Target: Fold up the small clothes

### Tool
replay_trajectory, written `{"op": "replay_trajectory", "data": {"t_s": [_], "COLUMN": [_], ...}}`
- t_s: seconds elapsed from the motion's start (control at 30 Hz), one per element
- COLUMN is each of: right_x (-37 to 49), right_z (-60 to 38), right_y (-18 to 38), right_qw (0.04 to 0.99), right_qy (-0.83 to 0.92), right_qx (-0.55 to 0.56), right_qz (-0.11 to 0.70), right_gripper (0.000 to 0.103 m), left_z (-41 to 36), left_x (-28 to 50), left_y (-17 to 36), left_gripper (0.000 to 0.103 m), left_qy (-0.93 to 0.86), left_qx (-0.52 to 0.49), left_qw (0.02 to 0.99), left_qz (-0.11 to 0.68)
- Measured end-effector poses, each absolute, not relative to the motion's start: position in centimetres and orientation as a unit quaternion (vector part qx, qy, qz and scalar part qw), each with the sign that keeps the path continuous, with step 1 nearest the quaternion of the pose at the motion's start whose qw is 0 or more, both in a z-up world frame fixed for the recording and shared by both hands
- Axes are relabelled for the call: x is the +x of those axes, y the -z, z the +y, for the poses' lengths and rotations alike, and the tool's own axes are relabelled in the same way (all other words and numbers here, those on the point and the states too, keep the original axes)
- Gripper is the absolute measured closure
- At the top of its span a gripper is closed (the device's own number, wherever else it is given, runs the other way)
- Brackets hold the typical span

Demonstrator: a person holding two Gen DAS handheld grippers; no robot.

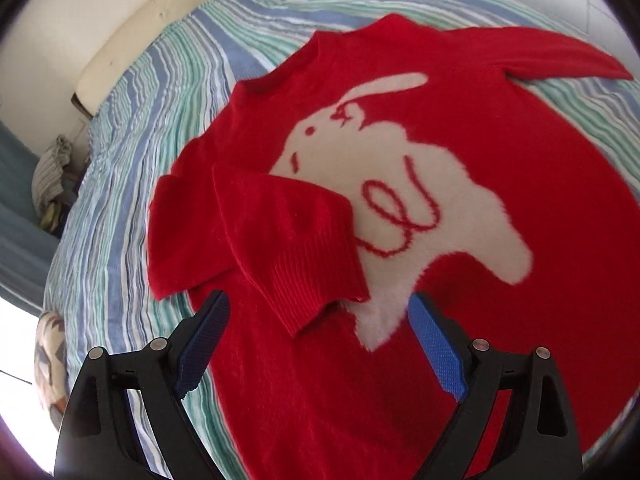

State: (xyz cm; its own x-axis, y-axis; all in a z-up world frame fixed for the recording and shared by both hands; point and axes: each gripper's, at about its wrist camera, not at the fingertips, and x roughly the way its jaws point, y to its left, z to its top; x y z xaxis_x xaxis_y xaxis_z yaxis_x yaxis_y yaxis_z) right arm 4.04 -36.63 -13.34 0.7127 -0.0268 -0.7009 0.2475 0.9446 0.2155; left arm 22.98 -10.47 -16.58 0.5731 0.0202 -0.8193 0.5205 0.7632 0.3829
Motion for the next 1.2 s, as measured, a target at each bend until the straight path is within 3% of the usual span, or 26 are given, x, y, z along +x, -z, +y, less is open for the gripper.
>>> {"op": "replay_trajectory", "data": {"t_s": [0.03,0.07,0.13,0.2,0.23,0.27,0.3,0.33,0.4,0.5,0.6,0.7,0.73,0.77,0.83,1.0,1.2], "right_x": [4.3,4.2,4.2,4.3,4.4,4.5,4.6,4.8,5.0,5.0,5.0,5.1,5.2,5.2,5.3,5.0,5.1], "right_z": [-35.9,-35.4,-35.2,-35.4,-35.6,-35.9,-36.2,-36.5,-36.9,-36.8,-36.7,-36.6,-36.5,-36.4,-36.3,-36.8,-36.8], "right_y": [13.4,13.5,13.8,14.3,14.5,14.8,15.0,15.2,15.4,15.5,15.6,15.6,15.7,15.7,15.7,15.4,15.5], "right_qw": [0.916,0.917,0.917,0.914,0.912,0.910,0.908,0.907,0.904,0.904,0.904,0.903,0.903,0.904,0.904,0.905,0.905], "right_qy": [0.069,0.066,0.065,0.065,0.068,0.070,0.072,0.073,0.074,0.073,0.070,0.068,0.067,0.067,0.066,0.068,0.064], "right_qx": [0.132,0.118,0.111,0.115,0.117,0.122,0.128,0.135,0.144,0.144,0.140,0.139,0.137,0.134,0.131,0.138,0.140], "right_qz": [0.372,0.374,0.377,0.384,0.387,0.390,0.392,0.393,0.395,0.397,0.398,0.400,0.401,0.401,0.402,0.396,0.397], "right_gripper": [0.029,0.029,0.029,0.029,0.029,0.029,0.029,0.029,0.029,0.029,0.029,0.029,0.029,0.029,0.029,0.029,0.029], "left_z": [-10.2,-9.4,-7.2,-5.8,-6.0,-6.6,-7.0,-6.8,-5.4,-1.4,1.6,1.4,0.7,-0.1,-1.7,2.0,15.8], "left_x": [23.7,24.1,24.6,22.4,20.4,18.2,16.2,14.6,14.2,18.6,22.4,24.8,25.2,25.5,25.7,25.4,28.6], "left_y": [16.9,16.9,16.2,14.6,14.0,13.9,13.9,13.8,13.8,14.3,15.6,17.0,17.3,17.7,18.3,14.0,8.2], "left_gripper": [0.027,0.058,0.093,0.085,0.062,0.022,0.006,0.000,0.001,0.003,0.025,0.029,0.035,0.061,0.097,0.100,0.097], "left_qy": [0.141,0.135,0.136,0.171,0.200,0.224,0.236,0.242,0.256,0.226,0.183,0.164,0.159,0.158,0.144,0.115,-0.061], "left_qx": [0.297,0.276,0.196,0.154,0.180,0.225,0.262,0.274,0.222,0.052,-0.085,-0.150,-0.148,-0.135,-0.092,-0.093,0.003], "left_qw": [0.836,0.842,0.849,0.860,0.860,0.853,0.849,0.852,0.852,0.857,0.854,0.844,0.843,0.841,0.837,0.856,0.897], "left_qz": [0.440,0.443,0.472,0.456,0.434,0.414,0.395,0.374,0.400,0.460,0.479,0.488,0.492,0.499,0.519,0.495,0.438]}}
